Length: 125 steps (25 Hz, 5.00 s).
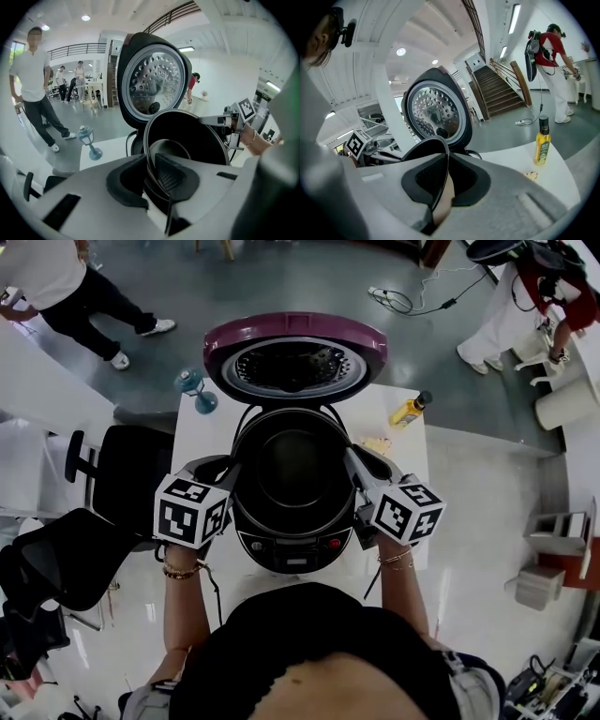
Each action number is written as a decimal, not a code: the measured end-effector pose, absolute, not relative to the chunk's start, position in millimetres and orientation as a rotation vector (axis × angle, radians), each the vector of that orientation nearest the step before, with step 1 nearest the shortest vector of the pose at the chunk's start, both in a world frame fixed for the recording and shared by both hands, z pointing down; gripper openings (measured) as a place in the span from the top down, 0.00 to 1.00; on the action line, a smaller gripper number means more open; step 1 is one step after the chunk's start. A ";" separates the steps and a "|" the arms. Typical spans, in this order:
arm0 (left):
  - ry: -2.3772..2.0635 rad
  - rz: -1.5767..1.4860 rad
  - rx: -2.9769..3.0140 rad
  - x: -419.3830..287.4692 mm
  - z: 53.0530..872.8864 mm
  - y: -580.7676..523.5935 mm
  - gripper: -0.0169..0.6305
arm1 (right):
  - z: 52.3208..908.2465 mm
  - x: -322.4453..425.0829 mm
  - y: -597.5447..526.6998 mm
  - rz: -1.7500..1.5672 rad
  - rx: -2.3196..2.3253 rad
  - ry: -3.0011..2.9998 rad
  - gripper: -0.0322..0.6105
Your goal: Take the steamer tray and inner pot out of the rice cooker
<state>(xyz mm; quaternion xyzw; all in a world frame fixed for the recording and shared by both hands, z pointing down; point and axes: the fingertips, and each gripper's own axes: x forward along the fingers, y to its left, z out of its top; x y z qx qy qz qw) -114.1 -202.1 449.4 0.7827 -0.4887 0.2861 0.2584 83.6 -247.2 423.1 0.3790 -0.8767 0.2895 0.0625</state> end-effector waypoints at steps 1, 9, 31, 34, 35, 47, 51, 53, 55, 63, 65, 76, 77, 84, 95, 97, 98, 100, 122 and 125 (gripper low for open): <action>-1.334 0.759 2.127 -114.3 445.3 -200.0 0.89 | 418.7 83.6 -245.4 0.870 1.149 -2.661 0.90; -1.439 0.664 2.191 -115.4 399.1 -182.3 0.90 | 368.6 83.2 -226.4 0.752 1.148 -2.757 0.91; -1.993 0.270 2.001 -185.7 307.5 -38.2 0.92 | 283.6 -4.6 -136.5 0.505 0.654 -3.093 0.91; -2.049 0.238 1.961 -197.1 303.4 -21.8 0.92 | 277.5 -20.2 -128.0 0.500 0.595 -3.116 0.91; -2.057 0.230 1.956 -201.1 301.7 -17.1 0.92 | 275.8 -24.6 -124.1 0.505 0.583 -3.122 0.91; -1.941 0.292 2.048 -296.6 294.3 -3.7 0.92 | 279.1 -110.8 -95.6 0.610 0.724 -3.087 0.91; -1.827 0.362 2.093 -331.3 309.5 -14.3 0.92 | 298.4 -138.2 -91.0 0.708 0.856 -3.029 0.91; -1.773 0.401 2.102 -343.8 321.9 -20.2 0.92 | 311.0 -148.4 -89.9 0.735 0.917 -2.992 0.91; -1.712 0.445 2.113 -353.5 336.7 -26.2 0.92 | 327.0 -155.2 -87.4 0.784 0.983 -2.942 0.91; -1.462 0.628 2.156 -367.1 402.3 -43.0 0.92 | 388.8 -160.9 -66.6 0.954 1.246 -2.723 0.91; -1.404 0.682 2.152 -369.6 420.7 -44.7 0.92 | 405.9 -163.1 -59.5 0.978 1.278 -2.670 0.91; -1.150 0.867 2.122 -360.0 505.3 -59.1 0.92 | 494.8 -154.6 -44.3 1.194 1.371 -2.400 0.91; -1.134 0.874 2.120 -358.9 510.3 -60.5 0.92 | 499.1 -153.8 -44.4 1.198 1.376 -2.382 0.91; -1.061 0.862 2.097 -359.2 533.6 -67.6 0.93 | 518.6 -154.8 -48.1 1.196 1.410 -2.308 0.91; -0.981 0.851 2.092 -360.1 550.6 -83.1 0.93 | 539.1 -156.6 -55.5 1.202 1.448 -2.222 0.91; -0.967 0.831 2.088 -359.8 552.1 -85.7 0.93 | 541.2 -156.5 -57.2 1.202 1.456 -2.212 0.91; -0.962 0.827 2.087 -359.6 552.5 -86.8 0.93 | 541.8 -156.4 -57.9 1.198 1.461 -2.208 0.91; -0.952 0.825 2.087 -358.7 553.5 -89.4 0.93 | 543.4 -155.6 -59.9 1.193 1.473 -2.199 0.91; -0.961 0.721 2.093 -354.8 560.8 -103.0 0.93 | 557.4 -153.3 -68.1 0.959 1.578 -2.121 0.91; -0.990 0.691 2.126 -353.2 559.5 -104.7 0.93 | 557.2 -152.7 -67.5 0.896 1.582 -2.116 0.90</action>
